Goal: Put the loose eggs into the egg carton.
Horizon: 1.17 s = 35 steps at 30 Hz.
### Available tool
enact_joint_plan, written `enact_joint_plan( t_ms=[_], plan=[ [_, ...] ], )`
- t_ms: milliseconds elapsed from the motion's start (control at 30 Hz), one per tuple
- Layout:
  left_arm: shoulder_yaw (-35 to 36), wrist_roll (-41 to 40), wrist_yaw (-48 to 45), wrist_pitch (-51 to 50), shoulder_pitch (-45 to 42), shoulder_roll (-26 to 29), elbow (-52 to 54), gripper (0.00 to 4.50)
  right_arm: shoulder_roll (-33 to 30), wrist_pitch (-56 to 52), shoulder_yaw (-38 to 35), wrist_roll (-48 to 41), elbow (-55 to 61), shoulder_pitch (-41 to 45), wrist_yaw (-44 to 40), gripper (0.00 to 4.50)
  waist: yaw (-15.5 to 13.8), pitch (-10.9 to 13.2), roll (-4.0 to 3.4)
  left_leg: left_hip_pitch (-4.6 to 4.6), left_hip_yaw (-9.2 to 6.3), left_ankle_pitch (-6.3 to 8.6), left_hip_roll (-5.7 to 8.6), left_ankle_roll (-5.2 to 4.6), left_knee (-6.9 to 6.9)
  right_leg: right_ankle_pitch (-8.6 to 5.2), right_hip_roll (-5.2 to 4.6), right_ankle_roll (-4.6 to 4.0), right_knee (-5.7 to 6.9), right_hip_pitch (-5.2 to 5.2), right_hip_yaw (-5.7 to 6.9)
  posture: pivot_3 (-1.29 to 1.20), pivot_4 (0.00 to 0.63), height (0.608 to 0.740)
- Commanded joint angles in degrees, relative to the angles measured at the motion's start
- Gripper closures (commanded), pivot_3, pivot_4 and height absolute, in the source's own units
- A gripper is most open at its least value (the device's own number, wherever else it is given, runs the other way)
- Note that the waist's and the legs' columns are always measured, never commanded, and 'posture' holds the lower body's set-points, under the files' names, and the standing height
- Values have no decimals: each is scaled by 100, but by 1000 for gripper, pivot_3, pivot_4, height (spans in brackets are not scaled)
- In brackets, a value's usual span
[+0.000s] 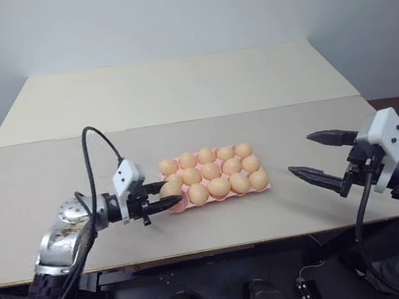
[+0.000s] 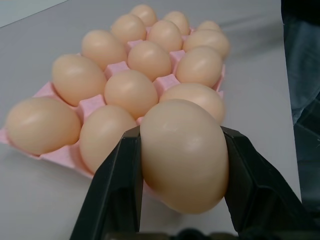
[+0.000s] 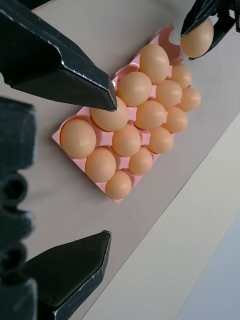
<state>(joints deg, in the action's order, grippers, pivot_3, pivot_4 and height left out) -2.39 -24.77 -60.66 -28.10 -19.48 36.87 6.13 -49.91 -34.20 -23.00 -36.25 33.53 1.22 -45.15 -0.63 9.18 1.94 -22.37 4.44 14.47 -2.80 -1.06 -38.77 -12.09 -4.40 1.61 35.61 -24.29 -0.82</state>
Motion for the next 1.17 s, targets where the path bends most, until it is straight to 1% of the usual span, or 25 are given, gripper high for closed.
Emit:
enact_joint_plan(
  t_ms=[33,167,200,267,367,467,567,633,667,733,800,867,1000,1100,1167],
  plan=[
    [-96,33,-54,33,-138,20,48,1376,17,12,-212,-107,238,-7,98,0,1,0,0,0,0,0,0,0,0,0,0,0,0,0,-1,0,150,740],
    [82,-93,-112,-83,-120,170,120,107,23,-11,-243,-146,302,-45,153,0,31,0,0,1,-2,0,-1,0,1,0,1,1,1,-1,-1,0,150,740],
    [173,-91,-97,-64,-98,237,151,45,23,-12,-242,-154,312,-52,167,0,32,0,0,3,-3,0,-1,0,1,-1,1,2,2,0,-1,0,150,740],
    [517,-218,-103,-5,-33,405,192,45,22,-12,-228,-171,326,-57,194,0,39,0,0,4,-5,0,-2,0,1,-11,2,18,4,0,0,0,150,740],
    [1351,-587,-404,194,93,797,112,45,1,7,-222,-238,299,-52,146,0,66,0,0,3,-5,0,-4,0,2,-12,2,17,4,-3,-1,0,150,740],
    [2217,-830,-807,452,319,1269,-269,45,-24,83,-174,-194,156,-35,33,0,80,0,0,2,-6,0,-4,0,3,-13,1,13,3,-6,1,0,150,740],
    [3033,-965,-1265,717,741,1657,-643,45,-89,191,-146,-111,-118,-7,-195,0,93,0,-1,6,0,0,-5,0,4,-17,-1,10,3,-4,0,0,150,740],
    [3415,-944,-1507,771,1153,1902,-737,45,-138,247,-121,-52,-299,24,-342,0,101,0,-1,5,2,0,-6,0,4,-21,-2,7,1,-6,1,0,150,740],
    [3591,-972,-1650,813,1387,1960,-750,45,-144,251,-101,-56,-395,60,-398,0,103,0,-1,5,4,0,-7,0,4,-34,-3,-15,1,-7,1,0,150,740],
    [3808,-1025,-1735,792,1754,1977,-659,45,-141,290,-7,5,-532,118,-452,0,97,0,-1,6,6,0,-8,0,5,-41,-4,-28,1,-7,1,0,150,740],
    [3899,-1056,-1610,792,1971,1853,-472,45,-111,344,142,122,-641,198,-446,0,65,0,-1,8,6,0,-9,1,5,-42,-5,-29,4,-6,1,0,150,740],
    [3917,-1127,-1426,737,2035,1716,-329,45,-68,266,267,189,-694,353,-333,0,29,0,-1,8,5,1,-10,1,4,-45,-5,-27,4,-5,3,0,150,740],
    [3870,-1165,-1121,698,2160,1482,64,45,-121,225,338,128,-794,468,-496,0,2,0,0,6,7,1,-9,2,4,-42,-8,-31,4,-6,1,0,150,740],
    [3943,-1286,-931,559,2295,1424,336,45,-112,255,508,235,-809,501,-535,0,9,0,0,3,9,3,-9,4,6,-31,-6,-48,2,-8,1,0,150,740],
    [3967,-1361,-836,487,2328,1428,453,45,-102,263,563,230,-922,669,-551,0,11,0,0,4,9,3,-10,4,6,-30,-4,-48,4,-8,1,0,150,740]
  ],
)
